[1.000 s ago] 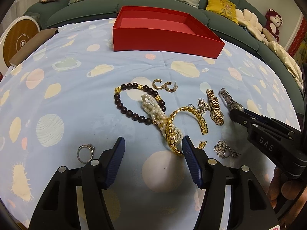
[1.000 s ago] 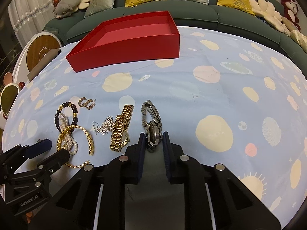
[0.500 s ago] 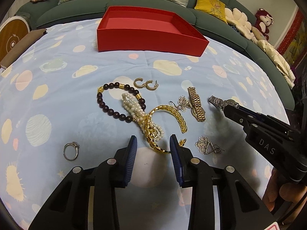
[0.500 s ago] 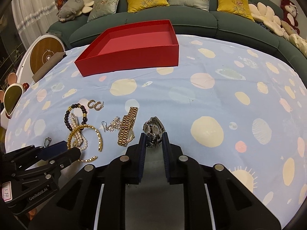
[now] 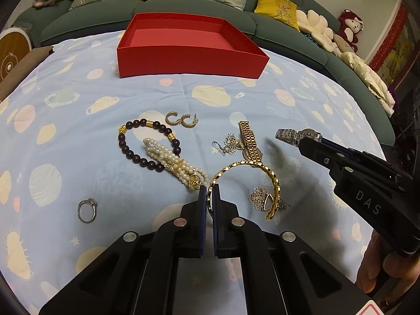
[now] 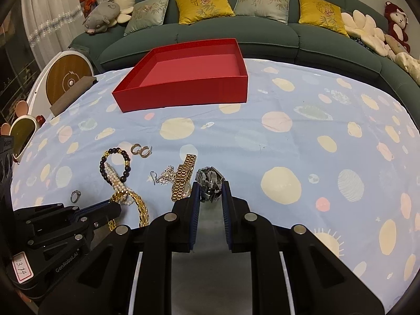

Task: Organize jewelry
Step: 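Lower the watch into the red tray with the right tool while the left tool lowers the bangle there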

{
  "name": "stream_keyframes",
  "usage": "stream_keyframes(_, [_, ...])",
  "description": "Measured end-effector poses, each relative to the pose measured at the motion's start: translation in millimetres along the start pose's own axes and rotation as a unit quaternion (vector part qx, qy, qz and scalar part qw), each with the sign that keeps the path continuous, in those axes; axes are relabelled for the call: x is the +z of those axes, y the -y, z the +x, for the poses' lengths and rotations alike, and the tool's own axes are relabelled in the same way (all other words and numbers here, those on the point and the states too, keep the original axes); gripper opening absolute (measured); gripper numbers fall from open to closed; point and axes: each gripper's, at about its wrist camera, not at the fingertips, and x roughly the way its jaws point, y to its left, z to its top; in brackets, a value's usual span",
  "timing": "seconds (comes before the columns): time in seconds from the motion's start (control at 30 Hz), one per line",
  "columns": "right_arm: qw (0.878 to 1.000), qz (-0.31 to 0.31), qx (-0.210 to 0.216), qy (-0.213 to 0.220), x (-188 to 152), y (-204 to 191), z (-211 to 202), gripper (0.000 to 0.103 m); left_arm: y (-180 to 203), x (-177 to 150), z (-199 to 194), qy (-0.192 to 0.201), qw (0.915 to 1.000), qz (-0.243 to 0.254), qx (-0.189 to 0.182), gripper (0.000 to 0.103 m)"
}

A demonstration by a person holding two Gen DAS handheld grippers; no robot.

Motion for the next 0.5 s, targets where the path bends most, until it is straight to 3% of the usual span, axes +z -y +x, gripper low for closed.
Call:
stream_keyframes(0.2, [1.0, -0.002, 0.005, 0.017, 7.7, -5.7, -14.4, 0.016, 5.0, 8.1, -17.8, 0.013, 0.9999, 0.005, -0.001, 0.001])
stream_keyframes(0.5, [0.998, 0.0, 0.008, 0.064, 43.6, -15.6, -39.8, 0.016, 3.0, 47.3, -55.8, 0.071, 0.9968, 0.018, 0.034, 0.001])
